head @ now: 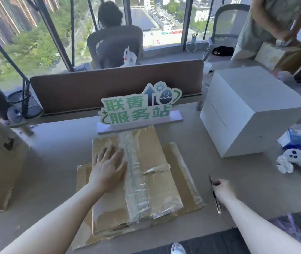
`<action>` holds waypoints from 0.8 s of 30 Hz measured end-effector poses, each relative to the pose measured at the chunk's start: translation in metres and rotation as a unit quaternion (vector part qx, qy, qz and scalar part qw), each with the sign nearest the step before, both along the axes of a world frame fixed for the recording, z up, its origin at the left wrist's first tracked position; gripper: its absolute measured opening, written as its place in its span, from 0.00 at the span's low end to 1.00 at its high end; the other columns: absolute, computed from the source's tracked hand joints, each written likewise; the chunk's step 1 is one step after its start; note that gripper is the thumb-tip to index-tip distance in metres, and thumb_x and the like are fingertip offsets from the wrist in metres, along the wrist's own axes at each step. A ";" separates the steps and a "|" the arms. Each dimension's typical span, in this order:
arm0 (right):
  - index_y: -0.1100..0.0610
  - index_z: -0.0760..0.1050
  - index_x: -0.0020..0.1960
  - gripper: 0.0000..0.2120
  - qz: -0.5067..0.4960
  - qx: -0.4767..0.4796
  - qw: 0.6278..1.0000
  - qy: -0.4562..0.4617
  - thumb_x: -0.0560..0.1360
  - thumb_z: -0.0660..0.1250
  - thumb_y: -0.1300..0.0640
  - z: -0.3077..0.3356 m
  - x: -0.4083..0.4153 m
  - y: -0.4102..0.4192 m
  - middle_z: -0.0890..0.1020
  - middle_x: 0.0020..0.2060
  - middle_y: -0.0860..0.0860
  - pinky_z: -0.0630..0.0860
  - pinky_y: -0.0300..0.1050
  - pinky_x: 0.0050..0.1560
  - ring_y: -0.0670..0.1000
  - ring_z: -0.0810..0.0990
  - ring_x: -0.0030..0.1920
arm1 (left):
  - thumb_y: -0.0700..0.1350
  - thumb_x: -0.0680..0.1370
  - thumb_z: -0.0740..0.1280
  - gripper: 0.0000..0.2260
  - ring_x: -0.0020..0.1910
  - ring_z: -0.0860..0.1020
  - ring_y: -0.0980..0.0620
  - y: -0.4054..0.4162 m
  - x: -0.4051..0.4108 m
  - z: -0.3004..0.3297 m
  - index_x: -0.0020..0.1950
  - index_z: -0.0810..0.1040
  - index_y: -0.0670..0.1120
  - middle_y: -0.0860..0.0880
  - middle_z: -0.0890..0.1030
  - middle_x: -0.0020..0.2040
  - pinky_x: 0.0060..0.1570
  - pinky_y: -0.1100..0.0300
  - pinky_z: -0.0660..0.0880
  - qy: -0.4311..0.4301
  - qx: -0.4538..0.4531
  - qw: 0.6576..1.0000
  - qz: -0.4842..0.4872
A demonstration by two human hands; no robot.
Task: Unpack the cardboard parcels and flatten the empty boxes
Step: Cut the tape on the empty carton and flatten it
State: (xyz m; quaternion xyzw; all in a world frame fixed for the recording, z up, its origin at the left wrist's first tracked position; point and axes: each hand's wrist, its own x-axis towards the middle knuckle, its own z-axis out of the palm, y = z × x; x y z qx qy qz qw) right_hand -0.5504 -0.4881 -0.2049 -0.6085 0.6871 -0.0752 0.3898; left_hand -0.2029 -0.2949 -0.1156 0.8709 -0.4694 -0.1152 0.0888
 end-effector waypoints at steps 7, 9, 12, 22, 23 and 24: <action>0.56 0.76 0.41 0.06 0.073 0.015 0.994 0.075 0.77 0.67 0.57 0.002 -0.001 -0.025 0.80 0.38 0.55 0.67 0.43 0.36 0.55 0.74 0.38 | 0.68 0.74 0.43 0.33 0.79 0.49 0.50 -0.001 -0.007 -0.003 0.77 0.60 0.60 0.54 0.56 0.80 0.77 0.51 0.45 -0.041 -0.013 0.999 0.029; 0.57 0.75 0.43 0.06 0.056 -0.025 0.997 0.052 0.78 0.65 0.57 0.011 0.011 -0.031 0.81 0.41 0.56 0.71 0.47 0.40 0.57 0.76 0.41 | 0.67 0.74 0.47 0.31 0.77 0.54 0.49 -0.005 -0.004 -0.001 0.75 0.66 0.59 0.54 0.61 0.78 0.75 0.51 0.51 -0.025 -0.026 0.998 0.042; 0.59 0.78 0.47 0.06 0.106 -0.116 0.985 -0.066 0.79 0.63 0.62 0.040 0.058 -0.034 0.82 0.45 0.54 0.75 0.48 0.47 0.58 0.79 0.46 | 0.61 0.79 0.55 0.25 0.74 0.60 0.47 -0.018 0.007 0.003 0.73 0.70 0.53 0.53 0.65 0.76 0.73 0.50 0.56 0.000 -0.053 0.996 0.069; 0.56 0.70 0.72 0.21 0.478 -0.258 0.839 -0.039 0.81 0.58 0.54 0.112 0.259 -0.009 0.73 0.69 0.51 0.64 0.51 0.71 0.53 0.67 0.70 | 0.52 0.82 0.52 0.20 0.76 0.56 0.45 -0.078 0.056 0.010 0.74 0.65 0.55 0.51 0.63 0.77 0.71 0.41 0.52 0.057 0.009 0.988 0.142; 0.55 0.68 0.74 0.22 0.492 -0.250 0.834 0.002 0.82 0.55 0.51 0.110 0.272 -0.011 0.71 0.71 0.51 0.60 0.54 0.73 0.54 0.65 0.72 | 0.52 0.82 0.52 0.19 0.75 0.59 0.45 -0.080 0.057 0.010 0.72 0.67 0.56 0.50 0.66 0.75 0.70 0.41 0.55 0.055 0.009 0.988 0.143; 0.53 0.67 0.74 0.22 0.501 -0.234 0.832 0.044 0.82 0.52 0.49 0.107 0.282 -0.013 0.70 0.72 0.51 0.58 0.56 0.73 0.54 0.64 0.73 | 0.52 0.82 0.52 0.18 0.73 0.61 0.44 -0.081 0.059 0.010 0.71 0.69 0.57 0.50 0.68 0.73 0.69 0.42 0.56 0.053 0.005 0.988 0.145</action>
